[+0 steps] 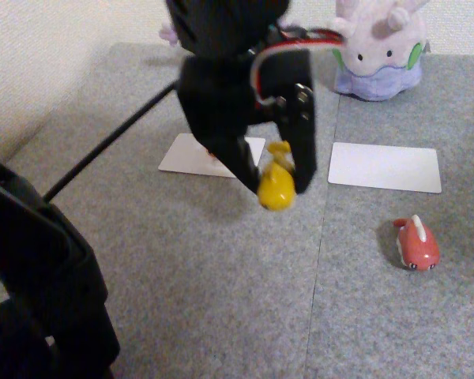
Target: Wooper wants to eat egg sudhi, and Goomy wants to eat shrimp sushi
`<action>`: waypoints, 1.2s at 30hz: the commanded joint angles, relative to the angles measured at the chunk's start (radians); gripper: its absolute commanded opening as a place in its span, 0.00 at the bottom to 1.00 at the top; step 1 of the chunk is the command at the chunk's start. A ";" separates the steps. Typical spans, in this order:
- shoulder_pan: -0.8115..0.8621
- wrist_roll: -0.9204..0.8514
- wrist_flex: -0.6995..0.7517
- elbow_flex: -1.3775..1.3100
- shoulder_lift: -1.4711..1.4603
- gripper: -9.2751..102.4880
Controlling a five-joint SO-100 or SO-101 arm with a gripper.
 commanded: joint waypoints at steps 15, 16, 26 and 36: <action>-0.198 0.302 0.130 -0.667 -0.367 0.13; -0.186 0.302 0.141 -0.716 -0.416 0.13; -0.098 0.264 0.133 -1.124 -0.853 0.14; -0.011 0.199 0.129 -1.362 -1.104 0.14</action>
